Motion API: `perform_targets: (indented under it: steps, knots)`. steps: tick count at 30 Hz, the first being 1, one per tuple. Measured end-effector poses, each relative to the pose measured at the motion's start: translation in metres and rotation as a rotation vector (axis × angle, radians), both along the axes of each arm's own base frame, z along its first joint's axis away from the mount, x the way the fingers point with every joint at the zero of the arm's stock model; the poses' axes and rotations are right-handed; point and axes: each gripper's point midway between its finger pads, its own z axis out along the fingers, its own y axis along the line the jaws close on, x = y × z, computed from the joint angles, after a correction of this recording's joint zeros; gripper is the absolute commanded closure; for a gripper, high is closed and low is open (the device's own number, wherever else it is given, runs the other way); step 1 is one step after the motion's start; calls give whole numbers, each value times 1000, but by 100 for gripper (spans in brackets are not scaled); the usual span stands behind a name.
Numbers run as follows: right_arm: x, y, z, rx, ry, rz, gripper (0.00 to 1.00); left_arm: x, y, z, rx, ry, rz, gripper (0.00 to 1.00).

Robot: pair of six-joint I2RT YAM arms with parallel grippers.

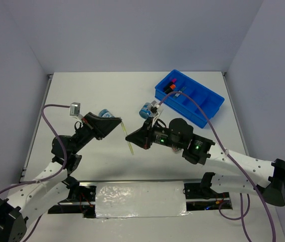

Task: Sort the stationery into containers
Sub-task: Close the pen cap on the pen.

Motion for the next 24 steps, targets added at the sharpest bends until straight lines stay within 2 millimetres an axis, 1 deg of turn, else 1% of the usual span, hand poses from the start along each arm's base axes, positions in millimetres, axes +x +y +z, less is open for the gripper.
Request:
perform_targets:
  steps: [1, 3, 5, 8, 9, 10, 11, 15, 16, 22, 23, 24]
  knots:
    - [0, 0, 0, -3, -11, 2, 100, 0, 0, 1, 12, -6, 7, 66]
    - [1, 0, 2, -5, -41, 8, 100, -1, -1, 3, 47, -19, 10, 63]
    - [0, 2, 8, 5, -72, 20, 100, -2, -5, 2, 91, -19, -1, 60]
    - [-1, 5, 15, 15, -97, 35, 100, -2, -8, 8, 140, -29, -5, 55]
    - [-1, 7, 17, 19, -101, 39, 100, -2, -8, 10, 154, -35, -2, 55]
    - [-2, 9, 17, 20, -105, 46, 100, -2, -8, 12, 162, -37, -2, 64]
    - [-4, 11, 17, 20, -107, 55, 100, -2, -9, 14, 169, -41, -2, 65]
    - [-5, 14, 14, 12, -105, 63, 100, -3, -10, 15, 197, -61, -4, 58]
    - [-5, 14, 13, 12, -105, 63, 100, -3, -10, 14, 203, -58, -6, 53]
    - [0, 12, 19, 17, -108, 30, 100, -6, -14, 5, 228, -40, -37, 49]
    - [1, 12, 22, 21, -111, 26, 100, -6, -14, 5, 230, -41, -42, 51]
    - [1, 12, 25, 26, -114, 22, 100, -7, -14, 5, 231, -42, -46, 65]
